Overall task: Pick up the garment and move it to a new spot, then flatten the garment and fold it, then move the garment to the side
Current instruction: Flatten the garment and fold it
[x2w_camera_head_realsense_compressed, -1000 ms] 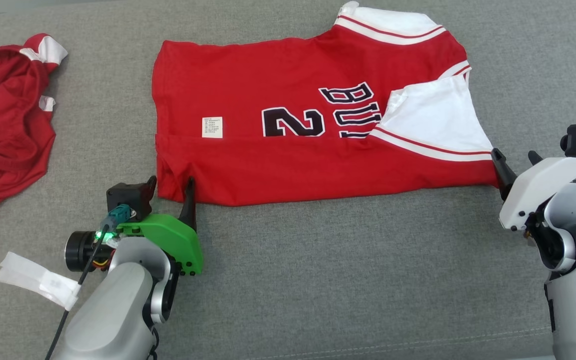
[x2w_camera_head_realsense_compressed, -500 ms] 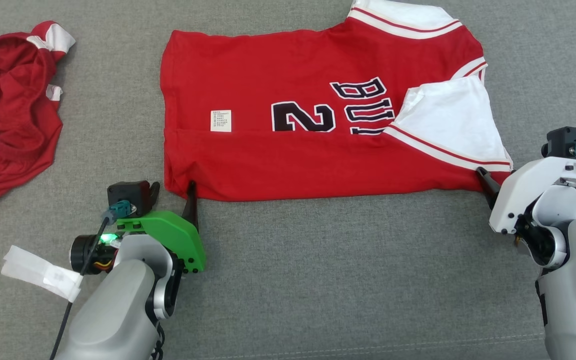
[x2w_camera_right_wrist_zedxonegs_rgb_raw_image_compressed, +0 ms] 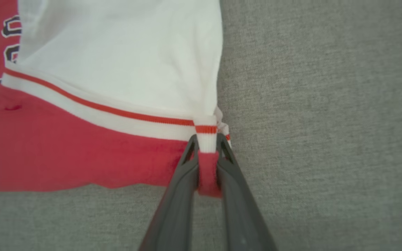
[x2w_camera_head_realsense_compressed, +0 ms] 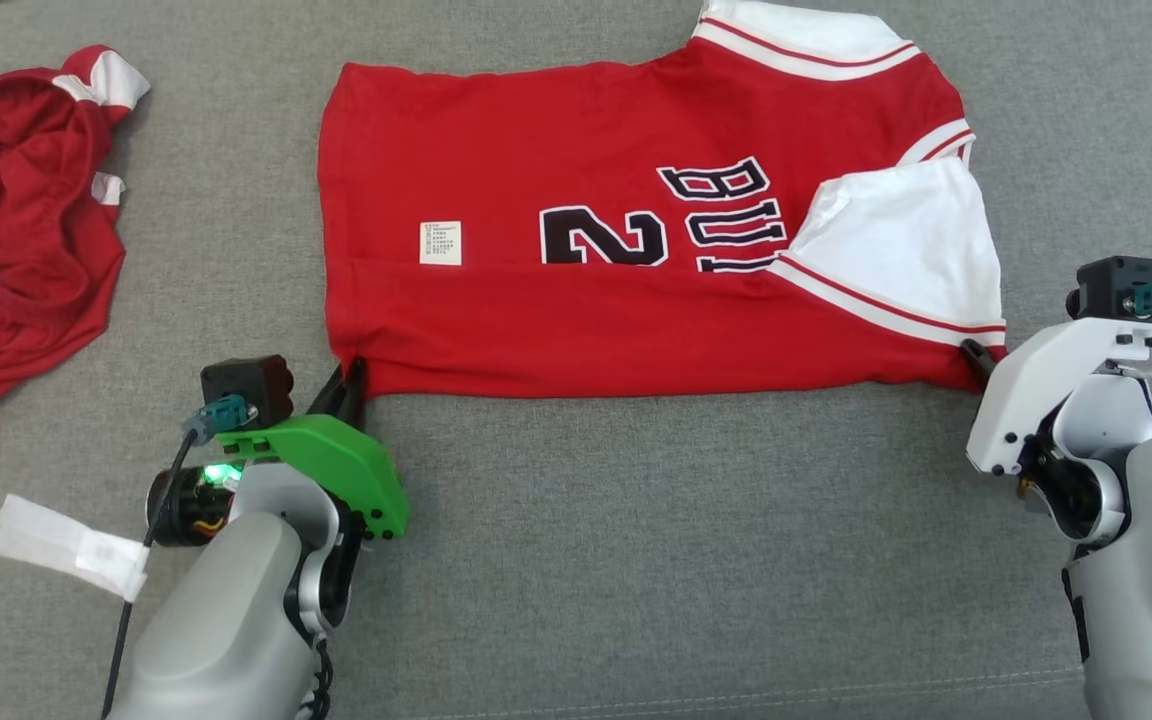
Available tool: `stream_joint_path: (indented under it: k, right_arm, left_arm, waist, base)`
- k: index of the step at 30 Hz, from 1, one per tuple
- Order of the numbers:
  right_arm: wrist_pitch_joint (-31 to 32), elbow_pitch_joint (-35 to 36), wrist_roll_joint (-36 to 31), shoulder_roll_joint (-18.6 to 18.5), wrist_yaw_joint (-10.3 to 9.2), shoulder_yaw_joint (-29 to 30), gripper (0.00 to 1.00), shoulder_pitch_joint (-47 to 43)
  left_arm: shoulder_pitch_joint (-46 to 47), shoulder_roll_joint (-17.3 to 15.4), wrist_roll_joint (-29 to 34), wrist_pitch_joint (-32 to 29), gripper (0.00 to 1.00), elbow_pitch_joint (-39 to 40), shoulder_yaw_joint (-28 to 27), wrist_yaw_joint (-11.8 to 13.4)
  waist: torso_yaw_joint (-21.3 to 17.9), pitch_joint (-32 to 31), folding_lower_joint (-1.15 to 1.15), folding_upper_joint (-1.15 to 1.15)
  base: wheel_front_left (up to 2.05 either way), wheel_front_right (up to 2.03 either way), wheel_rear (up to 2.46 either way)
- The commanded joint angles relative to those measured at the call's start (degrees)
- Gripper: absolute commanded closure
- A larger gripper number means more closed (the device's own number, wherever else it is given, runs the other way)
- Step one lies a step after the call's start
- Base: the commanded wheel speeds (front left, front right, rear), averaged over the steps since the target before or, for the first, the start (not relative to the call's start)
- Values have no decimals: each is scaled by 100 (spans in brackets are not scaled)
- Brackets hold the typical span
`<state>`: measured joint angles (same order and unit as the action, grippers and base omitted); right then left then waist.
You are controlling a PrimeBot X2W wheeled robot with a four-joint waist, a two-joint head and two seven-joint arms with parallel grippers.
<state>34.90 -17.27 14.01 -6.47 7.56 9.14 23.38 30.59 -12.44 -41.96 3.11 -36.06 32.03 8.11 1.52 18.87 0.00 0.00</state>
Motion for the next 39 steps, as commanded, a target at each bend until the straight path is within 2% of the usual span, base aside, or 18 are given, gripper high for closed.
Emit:
stream_joint_path:
  k: [1,6,11,16,22,26,27,28,29,30,39]
  right_arm:
    - [-41,14,30,-83,-13,73,100,-195]
    - [26,524,185,-132,-12,227,100,-539]
    - [223,1159,247,-94,-12,388,100,-1088]
    - [376,1599,301,111,-12,523,100,-1628]
    - [392,1720,387,292,-11,497,100,-2098]
    - [334,1596,459,333,-11,495,100,-2236]
    - [325,1573,462,336,-12,487,97,-2254]
    - [317,1561,460,338,-11,472,42,-2265]
    - [295,1551,462,340,-11,462,0,-2268]
    - [279,1521,479,343,-11,463,0,-2272]
    - [399,1767,226,350,-7,521,0,-1896]
  left_arm:
    - [-247,-26,-67,18,100,-40,-3,-36]
    - [-664,-73,-248,45,100,295,-18,-96]
    - [-1158,-179,-338,-37,100,857,-46,45]
    - [-1664,-317,-425,-177,100,1436,-36,270]
    - [-2089,-517,-425,-384,100,1810,-41,612]
    - [-2249,-620,-450,-444,100,1964,-68,738]
    - [-2270,-639,-450,-466,100,1980,-65,769]
    - [-2282,-640,-462,-466,69,1999,-79,788]
    - [-2293,-655,-460,-447,29,2007,-94,810]
    - [-2309,-666,-446,-459,0,1999,-90,833]
    - [-2274,-772,-493,-474,0,2195,-198,964]
  waist:
    - [42,-100,0,0]
    - [141,-345,0,0]
    - [198,-526,0,0]
    - [198,-667,0,0]
    - [156,-771,0,0]
    - [150,-813,0,0]
    - [147,-827,0,0]
    - [143,-836,0,0]
    - [138,-845,0,0]
    - [136,-857,0,0]
    - [151,-949,0,0]
  base:
    - [0,0,0]
    - [0,0,0]
    - [0,0,0]
    - [0,0,0]
    - [0,0,0]
    - [0,0,0]
    - [0,0,0]
    - [0,0,0]
    - [0,0,0]
    - [0,0,0]
    - [0,0,0]
